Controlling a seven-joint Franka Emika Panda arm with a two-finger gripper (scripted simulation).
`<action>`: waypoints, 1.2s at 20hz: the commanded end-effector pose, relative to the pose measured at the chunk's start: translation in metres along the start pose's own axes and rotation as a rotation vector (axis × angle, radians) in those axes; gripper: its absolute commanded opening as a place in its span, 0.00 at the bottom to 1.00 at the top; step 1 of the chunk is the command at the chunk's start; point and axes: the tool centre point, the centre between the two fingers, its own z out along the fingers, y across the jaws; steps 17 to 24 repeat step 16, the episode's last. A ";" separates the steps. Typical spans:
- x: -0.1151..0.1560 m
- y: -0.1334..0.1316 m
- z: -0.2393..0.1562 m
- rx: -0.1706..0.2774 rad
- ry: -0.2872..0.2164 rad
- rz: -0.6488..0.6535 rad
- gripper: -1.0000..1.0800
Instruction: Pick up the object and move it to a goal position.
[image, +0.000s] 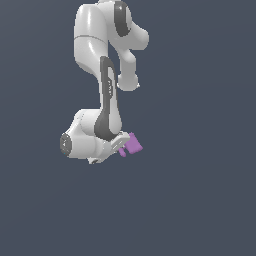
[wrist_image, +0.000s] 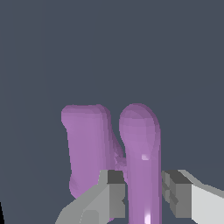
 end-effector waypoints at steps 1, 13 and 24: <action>-0.003 -0.011 0.005 0.001 -0.001 0.000 0.00; -0.013 -0.045 0.021 0.006 -0.005 -0.001 0.00; -0.013 -0.047 0.022 0.006 -0.005 -0.001 0.00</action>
